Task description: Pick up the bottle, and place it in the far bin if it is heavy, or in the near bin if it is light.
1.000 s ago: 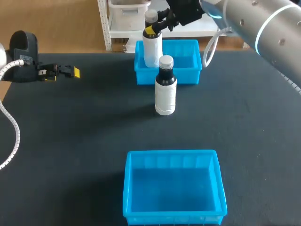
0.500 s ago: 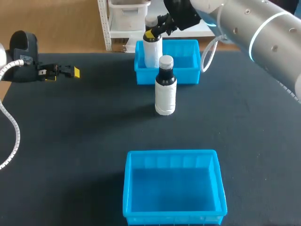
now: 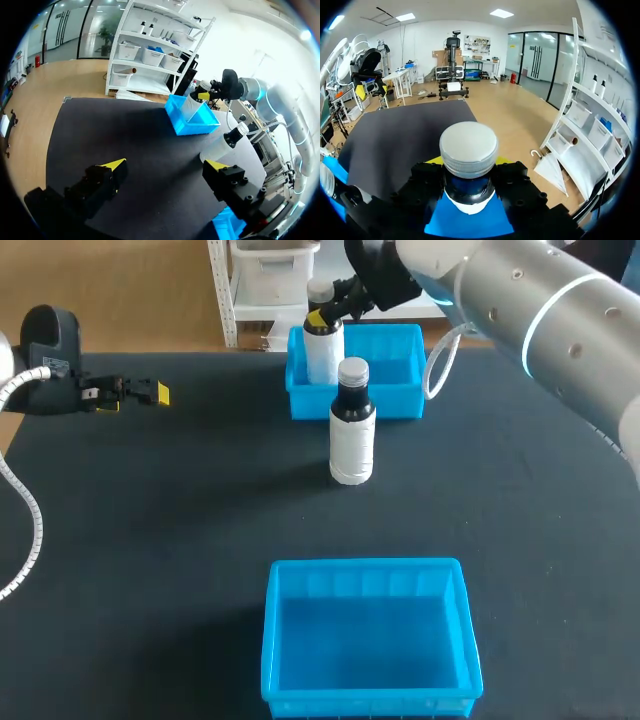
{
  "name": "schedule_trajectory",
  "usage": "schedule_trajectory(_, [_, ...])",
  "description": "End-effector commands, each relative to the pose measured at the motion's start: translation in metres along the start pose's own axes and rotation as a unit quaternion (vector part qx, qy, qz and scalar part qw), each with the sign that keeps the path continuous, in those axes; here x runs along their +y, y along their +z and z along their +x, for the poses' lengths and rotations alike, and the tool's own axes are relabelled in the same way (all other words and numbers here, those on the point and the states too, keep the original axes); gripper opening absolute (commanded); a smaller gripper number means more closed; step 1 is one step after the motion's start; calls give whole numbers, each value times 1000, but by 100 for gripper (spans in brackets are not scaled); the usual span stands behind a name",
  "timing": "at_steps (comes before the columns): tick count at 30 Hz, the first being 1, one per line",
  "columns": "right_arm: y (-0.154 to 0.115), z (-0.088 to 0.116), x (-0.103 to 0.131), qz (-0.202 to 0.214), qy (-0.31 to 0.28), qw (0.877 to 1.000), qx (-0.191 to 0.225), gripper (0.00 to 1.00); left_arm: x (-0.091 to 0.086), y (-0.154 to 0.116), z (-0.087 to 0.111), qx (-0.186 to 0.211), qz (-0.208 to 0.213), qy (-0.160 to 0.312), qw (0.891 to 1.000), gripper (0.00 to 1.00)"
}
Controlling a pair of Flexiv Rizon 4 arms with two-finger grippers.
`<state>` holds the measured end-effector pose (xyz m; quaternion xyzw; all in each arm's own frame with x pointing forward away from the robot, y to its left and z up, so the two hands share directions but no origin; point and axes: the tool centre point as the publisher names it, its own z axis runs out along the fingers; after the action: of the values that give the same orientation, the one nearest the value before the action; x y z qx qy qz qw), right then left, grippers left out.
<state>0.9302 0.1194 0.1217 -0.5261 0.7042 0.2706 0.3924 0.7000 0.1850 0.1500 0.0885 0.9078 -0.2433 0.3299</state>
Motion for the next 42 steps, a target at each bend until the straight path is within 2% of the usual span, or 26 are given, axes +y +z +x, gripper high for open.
schedule_trajectory(1, [9, -5, -12, -222, 2, 975, 4, 0, 0, 0, 0, 0, 0, 0, 1000, 100])
schedule_trajectory(4, [10, -4, -12, -223, 3, 975, 4, 2, 0, 0, 0, 0, 0, 0, 1000, 100])
schedule_trajectory(7, [10, -4, -12, -224, 4, 975, 5, 17, 0, 0, 0, 0, 0, 0, 1000, 100])
schedule_trajectory(9, [10, -3, -12, -224, 5, 974, 7, 45, 0, 0, 0, 0, 0, 0, 1000, 100])
schedule_trajectory(10, [10, -3, -12, -224, 6, 974, 7, 87, 0, 0, 0, 0, 0, 0, 1000, 100])
schedule_trajectory(11, [9, -3, -12, -225, 7, 974, 9, 100, 0, 0, 0, 0, 0, 0, 1000, 100])
schedule_trajectory(17, [0, 0, -12, -224, 10, 974, 11, 100, 0, 0, 0, 0, 0, 0, 1000, 100])
schedule_trajectory(25, [-28, 11, -9, -207, 22, 978, 16, 100, 0, 0, 0, 0, 0, 0, 1000, 100])
schedule_trajectory(42, [-130, 46, 19, -138, 37, 989, 40, 100, 0, 0, 0, 0, 0, 0, 1000, 100])
